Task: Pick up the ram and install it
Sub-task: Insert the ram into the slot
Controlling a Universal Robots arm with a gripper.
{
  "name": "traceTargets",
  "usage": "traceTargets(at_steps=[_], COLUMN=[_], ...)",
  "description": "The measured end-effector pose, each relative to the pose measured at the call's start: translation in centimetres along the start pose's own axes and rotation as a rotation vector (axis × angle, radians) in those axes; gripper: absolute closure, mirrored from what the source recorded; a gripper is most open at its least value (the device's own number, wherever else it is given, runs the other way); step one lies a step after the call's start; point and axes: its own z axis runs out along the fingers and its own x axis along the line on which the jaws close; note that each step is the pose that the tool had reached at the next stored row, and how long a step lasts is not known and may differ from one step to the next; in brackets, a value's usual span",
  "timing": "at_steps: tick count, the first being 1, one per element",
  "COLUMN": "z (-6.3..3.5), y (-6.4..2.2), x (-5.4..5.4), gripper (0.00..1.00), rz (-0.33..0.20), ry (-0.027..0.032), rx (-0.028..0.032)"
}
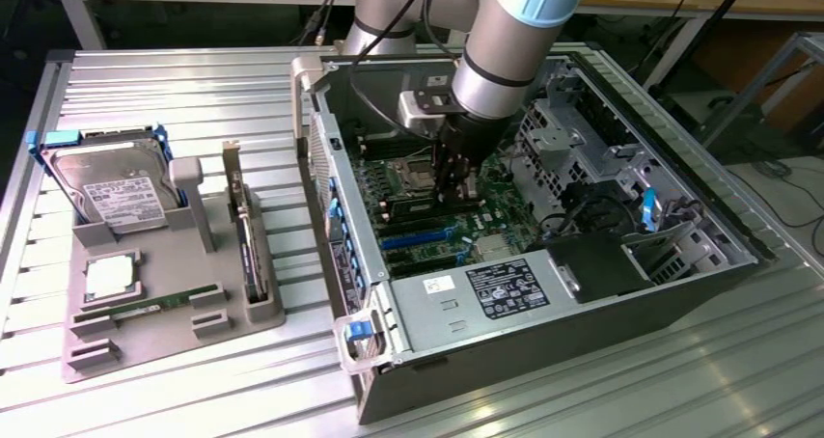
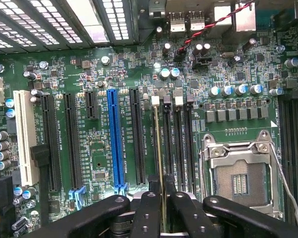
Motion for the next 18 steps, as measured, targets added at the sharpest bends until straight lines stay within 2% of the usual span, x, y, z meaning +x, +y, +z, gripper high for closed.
traceTargets(at_steps=[12, 18], z=[-0.19, 0.07], y=[0.01, 0.00], x=[-0.10, -0.10], gripper=[0.86, 0.86], rz=[0.000, 0.000], ry=[0.0001, -0.0002], rx=[0.0001, 0.0002])
